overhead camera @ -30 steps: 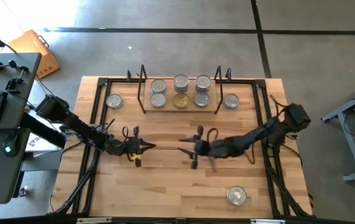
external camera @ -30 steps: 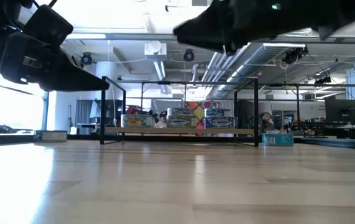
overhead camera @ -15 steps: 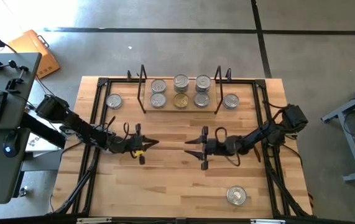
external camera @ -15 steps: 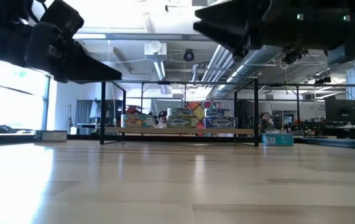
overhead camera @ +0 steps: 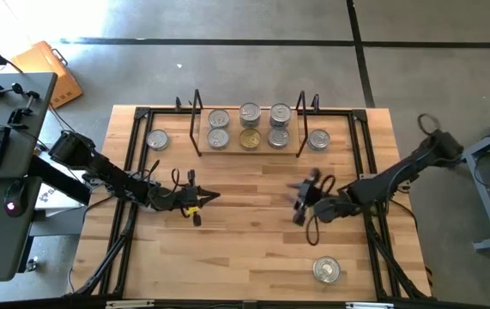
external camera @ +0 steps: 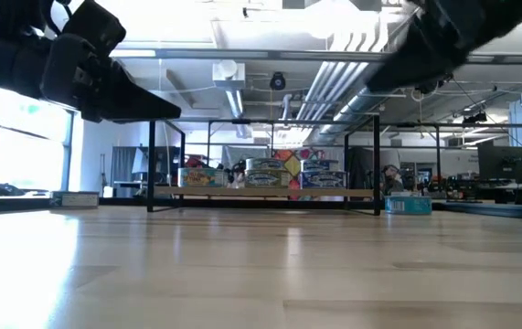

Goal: Stack canned seafood by type on shelf
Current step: Stack the yellow-blue tuna can on top of the yellow-blue tuna can on the shelf

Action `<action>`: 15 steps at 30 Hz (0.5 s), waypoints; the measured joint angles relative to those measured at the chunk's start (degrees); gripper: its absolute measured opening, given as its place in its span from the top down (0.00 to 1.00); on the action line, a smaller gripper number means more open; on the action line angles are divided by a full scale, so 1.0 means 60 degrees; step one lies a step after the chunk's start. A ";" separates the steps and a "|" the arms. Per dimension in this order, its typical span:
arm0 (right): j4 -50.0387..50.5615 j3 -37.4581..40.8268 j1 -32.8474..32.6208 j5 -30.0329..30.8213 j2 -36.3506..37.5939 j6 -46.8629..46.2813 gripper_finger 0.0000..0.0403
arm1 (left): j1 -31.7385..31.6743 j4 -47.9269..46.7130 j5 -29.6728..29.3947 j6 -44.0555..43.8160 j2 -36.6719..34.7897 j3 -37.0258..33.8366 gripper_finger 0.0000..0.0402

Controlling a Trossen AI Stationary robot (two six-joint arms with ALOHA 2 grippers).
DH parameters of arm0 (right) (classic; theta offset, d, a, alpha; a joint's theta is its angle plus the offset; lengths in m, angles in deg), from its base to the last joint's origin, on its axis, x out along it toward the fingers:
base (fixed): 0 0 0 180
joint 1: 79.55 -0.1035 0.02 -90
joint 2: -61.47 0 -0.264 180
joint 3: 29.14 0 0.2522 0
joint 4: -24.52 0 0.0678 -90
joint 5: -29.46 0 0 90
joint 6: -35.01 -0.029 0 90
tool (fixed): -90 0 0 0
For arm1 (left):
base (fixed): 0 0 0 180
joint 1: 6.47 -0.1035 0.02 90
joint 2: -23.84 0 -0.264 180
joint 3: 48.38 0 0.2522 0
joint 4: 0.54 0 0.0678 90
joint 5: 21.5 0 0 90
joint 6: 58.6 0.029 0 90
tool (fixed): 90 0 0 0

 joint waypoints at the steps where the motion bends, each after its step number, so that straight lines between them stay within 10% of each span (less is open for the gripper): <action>1: 0.1272 -0.0183 0.0028 0.0113 0.0209 -0.0763 0.62 | 0.0000 0.0000 -0.0001 -0.0018 0.0000 0.0000 1.00; 8: 0.6509 -0.0142 0.1277 -0.0756 0.0516 -0.3151 0.62 | 0.0000 0.0002 -0.0003 -0.0032 0.0000 0.0000 1.00; 15: 0.5927 0.0849 0.3648 -0.0641 0.0516 -0.1143 0.62 | 0.0000 0.0004 -0.0003 -0.0014 0.0000 0.0000 1.00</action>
